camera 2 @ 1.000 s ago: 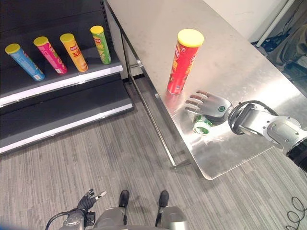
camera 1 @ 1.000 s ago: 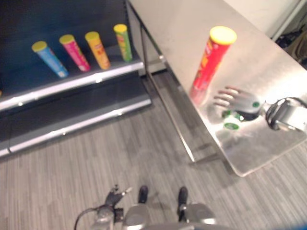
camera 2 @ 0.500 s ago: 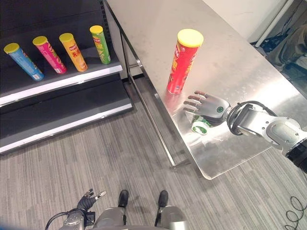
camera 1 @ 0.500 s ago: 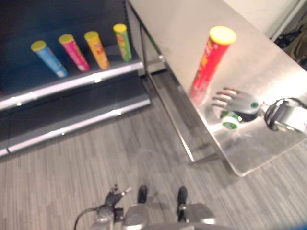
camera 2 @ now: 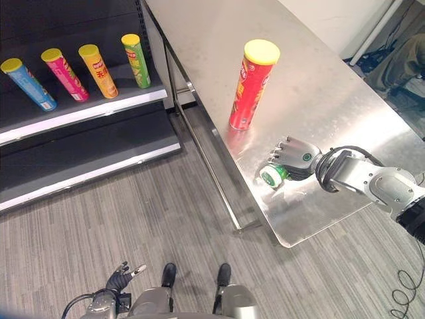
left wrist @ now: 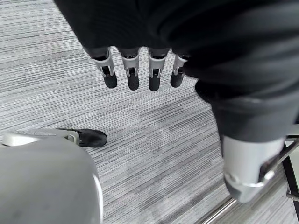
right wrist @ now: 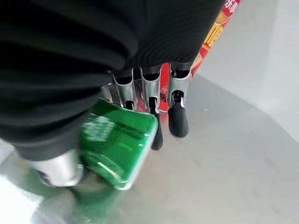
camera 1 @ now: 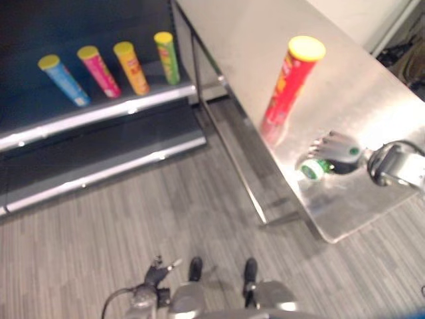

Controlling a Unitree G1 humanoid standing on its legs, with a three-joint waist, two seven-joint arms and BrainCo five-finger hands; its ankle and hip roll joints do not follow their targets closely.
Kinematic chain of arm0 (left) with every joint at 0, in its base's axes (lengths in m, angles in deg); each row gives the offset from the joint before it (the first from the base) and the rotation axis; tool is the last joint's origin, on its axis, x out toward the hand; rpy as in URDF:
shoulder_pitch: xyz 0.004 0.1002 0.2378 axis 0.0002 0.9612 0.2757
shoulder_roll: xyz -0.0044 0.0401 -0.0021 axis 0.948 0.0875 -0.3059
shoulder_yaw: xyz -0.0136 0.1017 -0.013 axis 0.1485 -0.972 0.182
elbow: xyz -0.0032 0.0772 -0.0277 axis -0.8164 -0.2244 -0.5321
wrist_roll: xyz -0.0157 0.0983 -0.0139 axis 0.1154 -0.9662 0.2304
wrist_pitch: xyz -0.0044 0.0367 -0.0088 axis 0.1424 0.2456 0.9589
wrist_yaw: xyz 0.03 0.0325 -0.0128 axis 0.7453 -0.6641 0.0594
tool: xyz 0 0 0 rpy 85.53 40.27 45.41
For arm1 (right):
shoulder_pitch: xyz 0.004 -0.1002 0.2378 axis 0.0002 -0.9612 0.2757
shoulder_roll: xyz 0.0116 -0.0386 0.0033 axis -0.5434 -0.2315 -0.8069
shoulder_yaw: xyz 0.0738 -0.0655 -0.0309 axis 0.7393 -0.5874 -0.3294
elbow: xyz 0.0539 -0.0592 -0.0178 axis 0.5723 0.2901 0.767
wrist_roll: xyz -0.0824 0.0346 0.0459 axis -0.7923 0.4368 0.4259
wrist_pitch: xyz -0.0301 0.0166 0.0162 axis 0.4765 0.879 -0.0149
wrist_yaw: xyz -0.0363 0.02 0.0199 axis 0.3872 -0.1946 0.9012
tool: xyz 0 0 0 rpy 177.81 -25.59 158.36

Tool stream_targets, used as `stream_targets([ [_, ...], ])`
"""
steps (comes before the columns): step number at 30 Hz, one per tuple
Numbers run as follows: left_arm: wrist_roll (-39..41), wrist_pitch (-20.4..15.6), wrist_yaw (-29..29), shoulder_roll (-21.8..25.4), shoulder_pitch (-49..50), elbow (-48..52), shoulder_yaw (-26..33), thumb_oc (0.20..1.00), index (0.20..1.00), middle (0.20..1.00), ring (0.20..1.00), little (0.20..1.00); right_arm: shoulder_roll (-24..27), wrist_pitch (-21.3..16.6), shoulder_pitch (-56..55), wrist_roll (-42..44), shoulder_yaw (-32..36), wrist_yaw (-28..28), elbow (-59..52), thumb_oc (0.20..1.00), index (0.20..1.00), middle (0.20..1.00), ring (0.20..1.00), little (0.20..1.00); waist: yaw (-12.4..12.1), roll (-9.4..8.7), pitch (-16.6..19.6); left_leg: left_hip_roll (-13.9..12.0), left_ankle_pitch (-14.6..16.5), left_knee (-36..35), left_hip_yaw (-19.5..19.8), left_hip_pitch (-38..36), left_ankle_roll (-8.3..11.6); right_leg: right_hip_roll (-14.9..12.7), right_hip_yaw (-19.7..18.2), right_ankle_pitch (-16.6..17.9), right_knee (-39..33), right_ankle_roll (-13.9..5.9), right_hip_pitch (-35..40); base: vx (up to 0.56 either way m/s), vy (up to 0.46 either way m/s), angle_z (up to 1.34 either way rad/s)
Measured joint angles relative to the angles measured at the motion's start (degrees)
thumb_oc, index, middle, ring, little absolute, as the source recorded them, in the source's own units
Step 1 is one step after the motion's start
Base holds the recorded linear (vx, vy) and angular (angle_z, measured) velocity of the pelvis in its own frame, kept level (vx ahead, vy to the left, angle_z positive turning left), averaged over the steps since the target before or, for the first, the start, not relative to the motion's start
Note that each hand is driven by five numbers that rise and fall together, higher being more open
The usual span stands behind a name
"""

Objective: Put the goods on the table back onto the shelves and tidy them up.

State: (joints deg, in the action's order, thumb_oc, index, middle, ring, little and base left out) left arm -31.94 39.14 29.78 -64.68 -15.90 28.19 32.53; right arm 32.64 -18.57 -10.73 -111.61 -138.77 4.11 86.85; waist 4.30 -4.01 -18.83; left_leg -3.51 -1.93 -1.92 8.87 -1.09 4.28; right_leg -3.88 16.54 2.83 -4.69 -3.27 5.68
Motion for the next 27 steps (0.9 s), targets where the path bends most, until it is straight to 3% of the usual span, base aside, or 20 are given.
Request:
stream_targets([
  [4,-0.01,0.01,0.02,0.18,-0.02,-0.01,0.32,1.000,1.000,1.000,1.000,1.000,0.03,-0.02,-1.21,0.00,2.06,0.29,-0.90,0.200,0.200,0.200,0.200,0.200,0.03,0.00,-0.01,-0.53,-0.01,0.03,0.02,-0.09,0.37,0.46,-0.04,-0.11,0.01,0.20,-0.03,0.00,0.000,0.00],
  [6,-0.03,0.02,0.12,0.18,0.07,0.02,0.43,1.000,1.000,1.000,1.000,1.000,0.04,0.34,-8.75,2.59,12.60,1.34,-3.88,0.200,0.200,0.200,0.200,0.200,0.06,0.12,-0.06,-0.69,-0.03,0.02,0.05,-0.27,0.47,0.62,0.01,-0.20,0.09,0.37,-0.01,0.00,0.000,0.00],
  [8,-0.05,0.02,0.69,0.17,0.16,0.52,0.53,1.000,1.000,1.000,1.000,1.000,-2.75,0.47,-24.76,9.08,33.53,3.06,-7.43,0.200,0.200,0.200,0.200,0.200,-0.17,0.13,-0.09,-0.74,0.11,0.03,0.06,-0.07,0.68,0.65,0.10,-0.47,0.32,0.61,-0.08,0.00,0.000,0.00],
  [9,-0.07,0.05,0.98,0.24,0.16,0.51,0.42,1.000,1.000,1.000,1.000,1.000,-4.48,0.95,-29.22,11.70,39.86,3.77,-8.42,0.200,0.200,0.200,0.200,0.200,-0.16,0.14,-0.09,-0.74,0.15,0.04,-0.06,-0.24,0.73,0.63,-0.01,-0.56,0.42,0.70,-0.07,0.00,0.000,0.00],
  [10,-0.08,-0.01,1.34,0.42,0.32,0.81,0.46,1.000,1.000,1.000,1.000,1.000,-8.59,1.81,-35.30,17.33,49.80,5.54,-9.82,0.200,0.200,0.200,0.200,0.200,0.02,0.19,-0.12,-0.73,0.17,0.00,-0.08,-0.12,0.75,0.63,-0.01,-0.67,0.48,0.73,-0.03,0.03,-0.013,-0.03],
  [13,-0.33,-0.05,1.53,0.70,0.22,1.44,0.73,1.000,1.000,1.000,1.000,1.000,-11.84,3.25,-39.72,24.16,58.76,6.86,-10.71,0.200,0.200,0.200,0.200,0.200,0.83,0.49,-0.24,-0.81,0.32,0.00,-0.12,-0.13,0.85,0.65,-0.05,-0.77,0.58,0.68,-0.03,0.01,-0.006,0.00],
  [15,-0.50,-0.05,1.66,0.52,0.21,1.70,2.42,1.000,1.000,1.000,1.000,1.000,-19.22,3.96,-41.33,30.61,66.13,9.03,-10.60,0.200,0.200,0.200,0.200,0.200,1.06,0.47,-0.23,-1.06,0.64,0.00,-0.25,-0.23,1.20,0.90,-0.21,-0.85,0.66,0.77,-0.01,0.01,-0.010,-0.02],
  [18,-0.53,0.01,1.69,0.55,0.24,1.64,2.77,1.000,1.000,1.000,1.000,1.000,-23.10,4.52,-41.73,34.49,70.18,10.99,-10.31,0.200,0.200,0.200,0.200,0.200,1.42,0.88,-0.19,-1.28,0.66,0.04,-0.35,-0.31,1.23,1.13,-0.33,-0.86,0.64,0.82,-0.01,0.04,-0.025,-0.03],
  [20,-0.55,0.02,1.72,0.55,0.19,1.65,2.83,1.000,1.000,1.000,1.000,1.000,-30.24,3.66,-41.04,39.96,74.72,12.56,-10.70,0.200,0.200,0.200,0.200,0.200,1.28,0.97,-0.12,-1.60,0.64,0.03,-0.37,-0.61,1.20,1.46,-0.38,-0.98,0.63,1.03,0.22,0.03,-0.019,-0.04],
  [21,-0.53,0.14,1.74,0.21,0.24,1.39,2.72,1.000,1.000,1.000,1.000,1.000,-36.45,3.30,-39.05,45.82,76.64,14.90,-10.68,0.200,0.200,0.200,0.200,0.200,1.23,1.17,-0.04,-1.73,0.68,0.03,-0.70,-1.01,1.29,1.59,-0.51,-1.07,0.66,1.19,0.46,-0.01,-0.002,-0.07],
  [27,-0.48,1.34,2.63,-0.95,0.13,-0.18,2.76,1.000,1.000,1.000,1.000,1.000,-49.67,-3.40,-33.36,72.90,72.82,15.50,-13.32,0.200,0.200,0.200,0.200,0.200,1.29,3.17,1.24,-2.12,0.74,0.05,-1.51,-1.34,1.38,1.98,-1.34,-0.97,0.62,1.37,0.47,0.00,-0.012,-0.06],
])
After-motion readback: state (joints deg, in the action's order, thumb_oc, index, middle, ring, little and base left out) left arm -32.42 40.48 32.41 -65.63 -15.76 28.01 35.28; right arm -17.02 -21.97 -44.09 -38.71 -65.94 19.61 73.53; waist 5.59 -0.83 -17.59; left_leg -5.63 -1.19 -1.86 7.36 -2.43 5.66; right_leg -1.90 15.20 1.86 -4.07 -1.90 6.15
